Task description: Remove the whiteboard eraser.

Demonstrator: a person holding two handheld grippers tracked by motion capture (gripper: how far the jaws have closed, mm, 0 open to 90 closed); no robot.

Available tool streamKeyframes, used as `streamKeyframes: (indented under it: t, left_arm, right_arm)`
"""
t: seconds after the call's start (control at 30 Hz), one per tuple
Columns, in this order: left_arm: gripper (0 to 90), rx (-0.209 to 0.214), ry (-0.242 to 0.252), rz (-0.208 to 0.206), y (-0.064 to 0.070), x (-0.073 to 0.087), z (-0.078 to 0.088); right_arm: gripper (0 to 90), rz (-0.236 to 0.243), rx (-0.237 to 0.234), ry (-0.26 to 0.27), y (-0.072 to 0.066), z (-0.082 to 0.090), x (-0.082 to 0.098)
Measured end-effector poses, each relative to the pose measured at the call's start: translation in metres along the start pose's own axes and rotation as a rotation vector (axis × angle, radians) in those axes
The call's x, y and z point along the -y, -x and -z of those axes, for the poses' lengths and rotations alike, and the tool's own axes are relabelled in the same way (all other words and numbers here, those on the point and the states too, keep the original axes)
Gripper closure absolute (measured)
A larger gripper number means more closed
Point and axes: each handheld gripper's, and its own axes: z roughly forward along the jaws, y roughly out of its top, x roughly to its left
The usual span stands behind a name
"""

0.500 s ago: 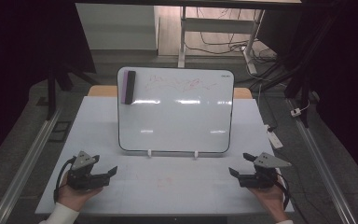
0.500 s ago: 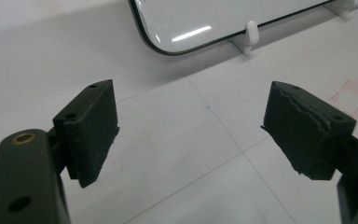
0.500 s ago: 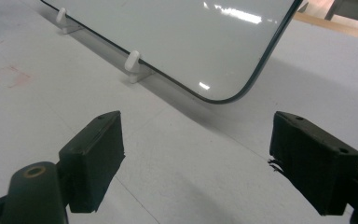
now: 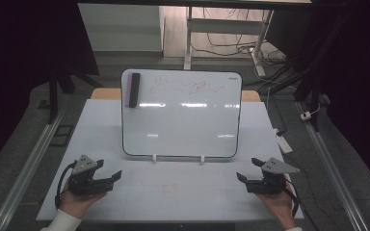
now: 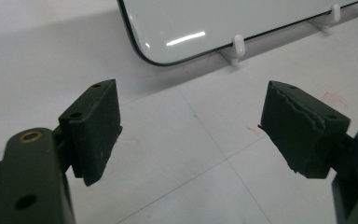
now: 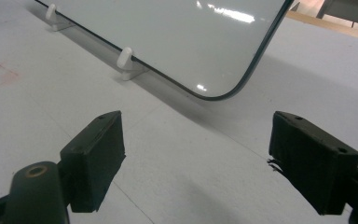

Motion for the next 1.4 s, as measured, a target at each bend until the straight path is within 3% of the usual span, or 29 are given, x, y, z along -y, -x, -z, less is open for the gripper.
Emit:
streamKeyframes:
  t: [0.3,0.43,0.47,0.53,0.6,0.7,0.77,1.03,1.4]
  left_arm:
    - [21.6,-0.004,0.004,-0.014,0.005,-0.03,0.004]
    - [22.3,0.008,0.012,-0.005,0.003,-0.054,0.002]
    - [23.0,0.014,0.016,-0.002,0.002,-0.068,-0.002]
    - [23.1,0.012,0.013,-0.002,0.002,-0.075,-0.004]
    - [23.2,0.02,0.019,0.003,-0.001,-0.093,-0.009]
    - [23.5,0.03,0.029,0.012,-0.003,-0.105,-0.011]
    - [23.7,0.015,0.046,0.01,-0.005,-0.121,-0.012]
    - [24.9,0.002,0.076,0.012,-0.007,-0.161,-0.016]
    - [28.4,-0.08,0.075,0.038,-0.022,-0.187,-0.037]
  right_arm:
    - [18.3,-0.002,-0.007,-0.006,0.0,-0.002,0.0]
    - [18.3,-0.003,-0.007,-0.007,-0.001,-0.003,0.0]
    - [18.4,-0.003,-0.006,-0.007,-0.001,-0.003,0.0]
    - [18.4,-0.001,-0.004,-0.01,-0.001,-0.003,0.0]
    - [18.5,-0.002,-0.004,-0.01,-0.001,-0.003,0.0]
    - [18.5,-0.003,-0.005,-0.011,-0.001,-0.004,0.0]
    - [18.5,-0.009,-0.005,-0.015,-0.001,-0.004,0.001]
    - [18.6,-0.002,-0.002,-0.024,-0.002,-0.006,0.001]
    - [18.6,0.001,0.002,-0.035,-0.002,-0.007,0.002]
